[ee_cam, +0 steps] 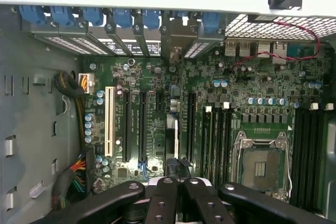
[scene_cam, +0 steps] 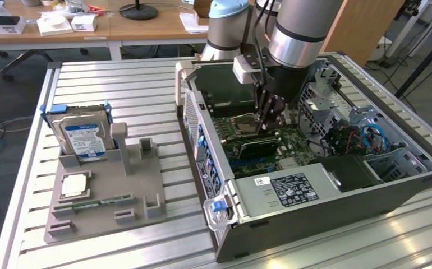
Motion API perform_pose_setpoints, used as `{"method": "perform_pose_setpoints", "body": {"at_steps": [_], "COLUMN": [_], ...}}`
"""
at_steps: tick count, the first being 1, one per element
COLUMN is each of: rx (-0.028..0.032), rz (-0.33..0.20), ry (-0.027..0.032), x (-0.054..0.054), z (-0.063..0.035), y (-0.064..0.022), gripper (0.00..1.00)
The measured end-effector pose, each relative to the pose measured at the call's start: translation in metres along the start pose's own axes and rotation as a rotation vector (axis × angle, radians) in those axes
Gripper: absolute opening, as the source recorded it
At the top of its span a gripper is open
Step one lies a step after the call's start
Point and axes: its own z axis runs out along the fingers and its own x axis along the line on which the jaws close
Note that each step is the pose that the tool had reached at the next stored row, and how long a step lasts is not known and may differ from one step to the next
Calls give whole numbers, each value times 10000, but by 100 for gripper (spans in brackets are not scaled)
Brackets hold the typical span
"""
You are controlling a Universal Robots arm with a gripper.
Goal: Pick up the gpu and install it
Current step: 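Press down on the gpu until it lock into place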
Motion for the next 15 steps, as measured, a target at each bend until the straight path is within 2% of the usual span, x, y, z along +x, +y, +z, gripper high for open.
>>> {"method": "perform_pose_setpoints", "body": {"at_steps": [11, 15], "rx": [1, 0], "rz": [1, -1], "ry": [-3, -1], "x": [-60, -72], "z": [22, 66], "y": [48, 53], "gripper": [10, 10]}}
